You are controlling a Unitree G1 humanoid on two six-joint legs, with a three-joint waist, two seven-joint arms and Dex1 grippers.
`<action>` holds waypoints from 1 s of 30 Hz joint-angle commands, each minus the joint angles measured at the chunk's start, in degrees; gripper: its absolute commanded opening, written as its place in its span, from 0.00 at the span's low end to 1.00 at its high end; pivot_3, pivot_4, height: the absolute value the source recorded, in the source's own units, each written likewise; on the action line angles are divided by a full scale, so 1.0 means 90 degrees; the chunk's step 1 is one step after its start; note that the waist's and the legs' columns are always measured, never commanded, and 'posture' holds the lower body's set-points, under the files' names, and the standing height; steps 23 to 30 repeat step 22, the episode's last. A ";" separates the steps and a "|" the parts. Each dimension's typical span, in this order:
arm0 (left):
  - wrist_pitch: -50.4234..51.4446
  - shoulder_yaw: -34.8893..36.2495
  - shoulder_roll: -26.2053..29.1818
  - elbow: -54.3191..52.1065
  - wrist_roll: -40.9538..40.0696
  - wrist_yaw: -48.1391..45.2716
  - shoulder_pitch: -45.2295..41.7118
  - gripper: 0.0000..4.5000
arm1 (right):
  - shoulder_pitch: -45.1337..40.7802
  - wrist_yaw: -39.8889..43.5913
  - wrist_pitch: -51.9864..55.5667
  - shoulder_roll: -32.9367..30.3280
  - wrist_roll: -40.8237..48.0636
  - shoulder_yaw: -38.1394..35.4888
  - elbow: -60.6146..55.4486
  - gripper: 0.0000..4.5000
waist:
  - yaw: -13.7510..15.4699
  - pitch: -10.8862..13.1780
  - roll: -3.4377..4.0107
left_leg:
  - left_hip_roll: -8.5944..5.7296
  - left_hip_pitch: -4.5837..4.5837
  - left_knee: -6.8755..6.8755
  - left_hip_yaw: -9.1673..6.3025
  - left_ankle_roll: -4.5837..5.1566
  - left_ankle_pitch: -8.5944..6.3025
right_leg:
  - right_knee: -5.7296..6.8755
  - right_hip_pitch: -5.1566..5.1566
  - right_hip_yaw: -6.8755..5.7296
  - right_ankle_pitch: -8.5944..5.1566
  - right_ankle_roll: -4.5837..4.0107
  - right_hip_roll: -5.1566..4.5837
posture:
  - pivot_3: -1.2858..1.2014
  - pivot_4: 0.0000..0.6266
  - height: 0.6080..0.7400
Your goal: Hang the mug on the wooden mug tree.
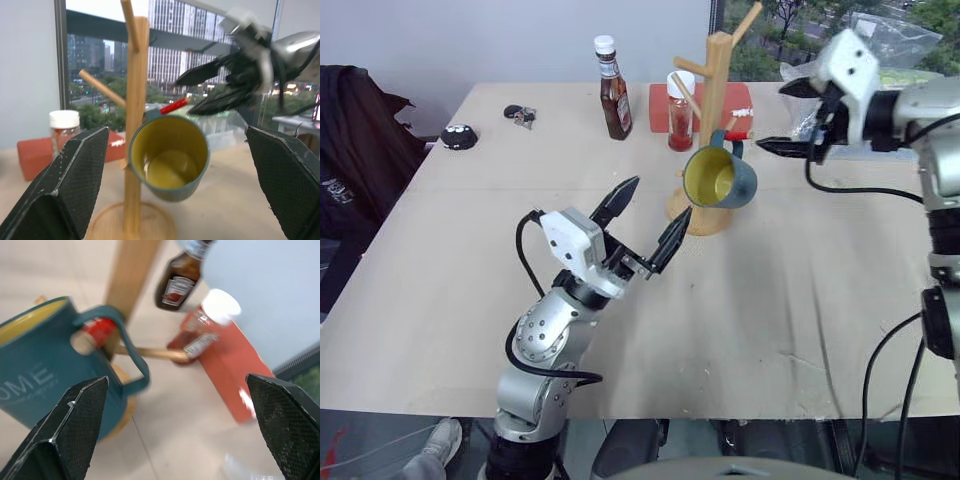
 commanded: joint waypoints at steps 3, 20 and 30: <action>0.0444 0.0413 0.0375 -0.0487 -0.0391 -0.0074 0.0279 1.00 | 0.1644 -0.0258 0.0529 -0.0213 0.1116 -0.1602 -0.1059 0.99 | -0.0007 0.0000 -0.0001 | 0.0001 -0.0004 0.0000 -0.0004 0.0001 0.0000 | -0.0002 0.0000 0.0000 0.0000 0.0000 -0.0002 | 0.52 0.24 1.00; 0.0596 0.0448 0.1251 0.0039 0.0345 -0.0526 0.2648 1.00 | 0.7758 -0.1305 -0.2301 0.2220 0.1500 -0.2179 -0.3409 0.99 | -0.0030 -0.0010 0.0005 | 0.0021 0.0072 -0.0001 0.0036 0.0023 -0.0014 | 0.0012 0.0051 0.0036 0.0013 0.0012 0.0022 | 0.52 0.24 1.00; 0.0467 0.0421 0.1247 0.0145 0.0457 -0.0606 0.2644 1.00 | 0.7885 -0.1328 -0.2670 0.2229 0.1383 -0.2070 -0.3263 0.99 | -0.0031 -0.0008 0.0005 | 0.0019 0.0077 0.0004 0.0046 0.0023 -0.0014 | 0.0012 0.0053 0.0045 0.0016 0.0015 0.0022 | 0.52 0.24 1.00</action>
